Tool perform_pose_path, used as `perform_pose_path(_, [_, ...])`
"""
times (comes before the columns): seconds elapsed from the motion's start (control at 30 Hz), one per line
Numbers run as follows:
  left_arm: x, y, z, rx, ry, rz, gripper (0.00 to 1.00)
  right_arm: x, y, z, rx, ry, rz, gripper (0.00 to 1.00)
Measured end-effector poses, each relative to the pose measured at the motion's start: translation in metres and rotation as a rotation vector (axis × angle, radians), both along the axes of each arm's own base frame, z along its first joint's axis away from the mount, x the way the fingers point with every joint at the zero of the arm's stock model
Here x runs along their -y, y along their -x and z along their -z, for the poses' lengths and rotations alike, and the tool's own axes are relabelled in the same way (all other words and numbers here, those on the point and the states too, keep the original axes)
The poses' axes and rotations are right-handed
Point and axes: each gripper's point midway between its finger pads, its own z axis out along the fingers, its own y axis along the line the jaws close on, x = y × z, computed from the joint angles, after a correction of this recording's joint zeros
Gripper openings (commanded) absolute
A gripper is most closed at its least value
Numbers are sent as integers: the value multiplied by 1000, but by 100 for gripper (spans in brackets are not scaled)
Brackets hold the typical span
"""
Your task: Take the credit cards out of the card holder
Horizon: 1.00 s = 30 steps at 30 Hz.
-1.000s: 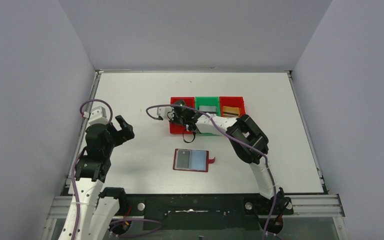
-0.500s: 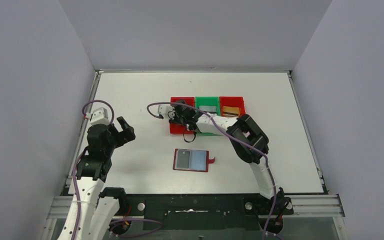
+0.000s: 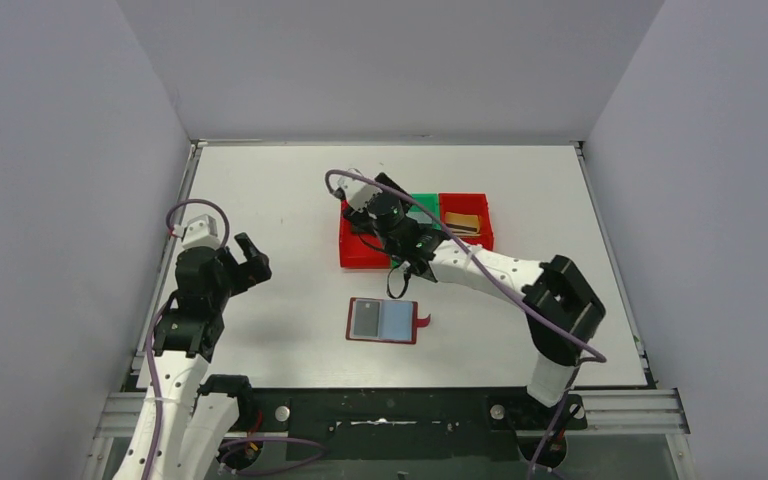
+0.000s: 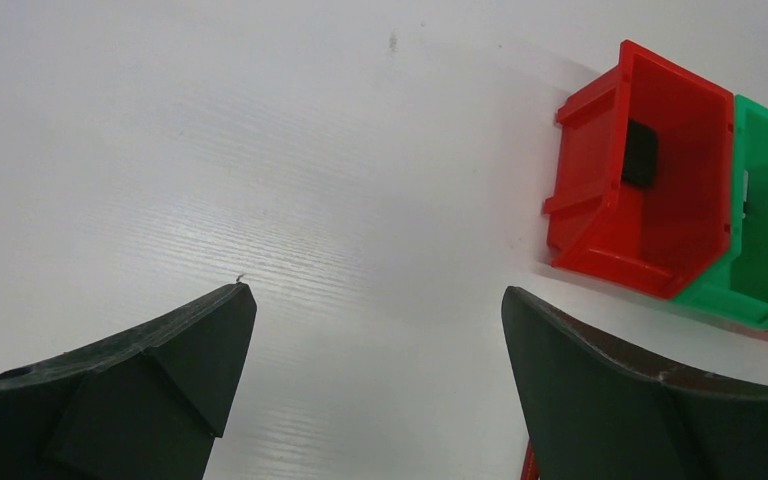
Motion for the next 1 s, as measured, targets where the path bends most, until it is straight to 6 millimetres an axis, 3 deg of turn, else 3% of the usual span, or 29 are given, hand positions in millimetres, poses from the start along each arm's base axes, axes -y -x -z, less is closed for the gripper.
perform_pose_path(0.13, [0,0,2,-7,1,0,97,17,26,-35,-49,-297,163,66])
perform_pose_path(0.23, [1,-1,4,-17,2,4,97,17,49,-38,-177,-541,237,66])
perform_pose_path(0.33, [2,-1,6,-27,5,10,97,13,77,-8,-325,-702,293,65])
perform_pose_path(0.5, [4,-2,9,-40,10,19,97,-16,157,78,-594,-704,365,64])
perform_pose_path(0.63, [4,-2,12,-50,10,19,97,-27,199,106,-653,-654,433,63])
perform_pose_path(0.73, [4,-3,12,-52,10,19,97,-29,210,110,-649,-652,479,61])
perform_pose_path(1.0, [4,-3,13,-55,10,19,97,-26,212,134,-659,-624,551,56])
